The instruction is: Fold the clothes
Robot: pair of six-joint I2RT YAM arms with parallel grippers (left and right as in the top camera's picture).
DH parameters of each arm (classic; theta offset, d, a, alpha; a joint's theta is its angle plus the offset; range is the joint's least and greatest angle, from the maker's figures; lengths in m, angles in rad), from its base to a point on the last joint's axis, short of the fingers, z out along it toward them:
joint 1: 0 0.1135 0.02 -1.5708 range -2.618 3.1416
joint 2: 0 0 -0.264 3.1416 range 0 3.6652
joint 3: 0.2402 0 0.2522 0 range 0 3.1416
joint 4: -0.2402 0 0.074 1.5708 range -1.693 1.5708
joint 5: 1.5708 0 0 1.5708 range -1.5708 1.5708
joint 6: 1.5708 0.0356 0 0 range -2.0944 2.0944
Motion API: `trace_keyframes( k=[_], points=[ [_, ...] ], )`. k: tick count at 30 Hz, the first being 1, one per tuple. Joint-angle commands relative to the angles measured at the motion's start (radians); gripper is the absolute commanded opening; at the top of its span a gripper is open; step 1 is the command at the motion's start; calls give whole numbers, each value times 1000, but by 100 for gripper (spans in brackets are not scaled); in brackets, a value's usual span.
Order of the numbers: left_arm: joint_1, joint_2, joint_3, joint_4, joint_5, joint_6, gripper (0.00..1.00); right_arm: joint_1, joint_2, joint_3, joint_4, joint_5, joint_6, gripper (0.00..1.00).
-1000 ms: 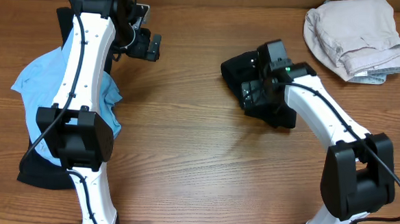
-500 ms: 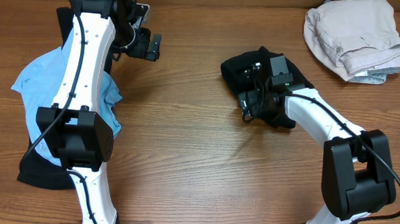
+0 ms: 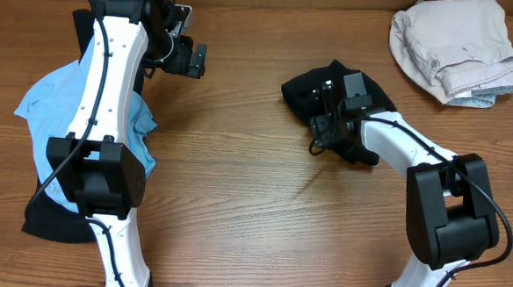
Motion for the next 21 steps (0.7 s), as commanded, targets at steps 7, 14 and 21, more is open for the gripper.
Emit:
trace_keyframes(
  k=[7,14,21],
  points=[
    [5,6,15,0,15,2,100,3,105,-5,-5,-21,11,48],
    [5,6,15,0,15,2,100,3,112,3,-40,-21,53,14],
    [5,6,15,0,15,2,100,-4,64,187,-265,5,84,4]
  ],
)
